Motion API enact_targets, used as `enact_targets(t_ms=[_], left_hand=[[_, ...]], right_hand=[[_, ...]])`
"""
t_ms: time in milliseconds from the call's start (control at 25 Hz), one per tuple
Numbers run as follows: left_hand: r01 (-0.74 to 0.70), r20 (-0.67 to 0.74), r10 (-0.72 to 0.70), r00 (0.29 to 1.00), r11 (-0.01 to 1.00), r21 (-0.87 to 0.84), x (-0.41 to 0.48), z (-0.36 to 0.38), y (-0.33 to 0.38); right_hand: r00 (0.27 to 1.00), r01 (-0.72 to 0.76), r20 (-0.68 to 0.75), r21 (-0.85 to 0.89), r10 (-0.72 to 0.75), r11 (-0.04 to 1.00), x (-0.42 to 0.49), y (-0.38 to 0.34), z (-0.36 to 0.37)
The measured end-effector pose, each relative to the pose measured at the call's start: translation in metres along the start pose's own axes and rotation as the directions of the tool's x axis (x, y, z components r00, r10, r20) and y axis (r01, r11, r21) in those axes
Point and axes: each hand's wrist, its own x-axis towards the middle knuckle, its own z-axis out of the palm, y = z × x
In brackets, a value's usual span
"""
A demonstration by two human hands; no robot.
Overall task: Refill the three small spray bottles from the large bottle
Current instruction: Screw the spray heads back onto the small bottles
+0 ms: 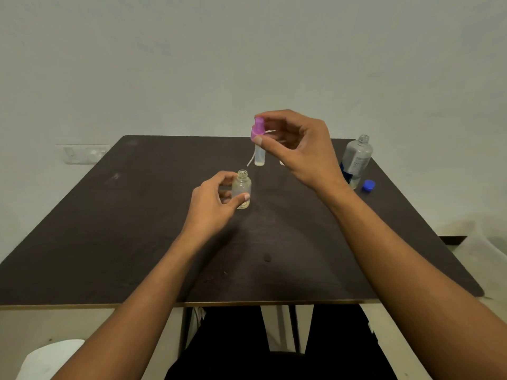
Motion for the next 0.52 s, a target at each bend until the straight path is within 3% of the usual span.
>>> enact_targets(t_ms=[520], left_hand=[[-0.039, 0.026, 0.04, 0.999, 0.999, -0.033, -0.009, 0.006, 0.017]], right_hand=[[0.982, -0.087, 0.163, -0.051, 0.094, 0.995, -0.018, 0.026, 0.007]])
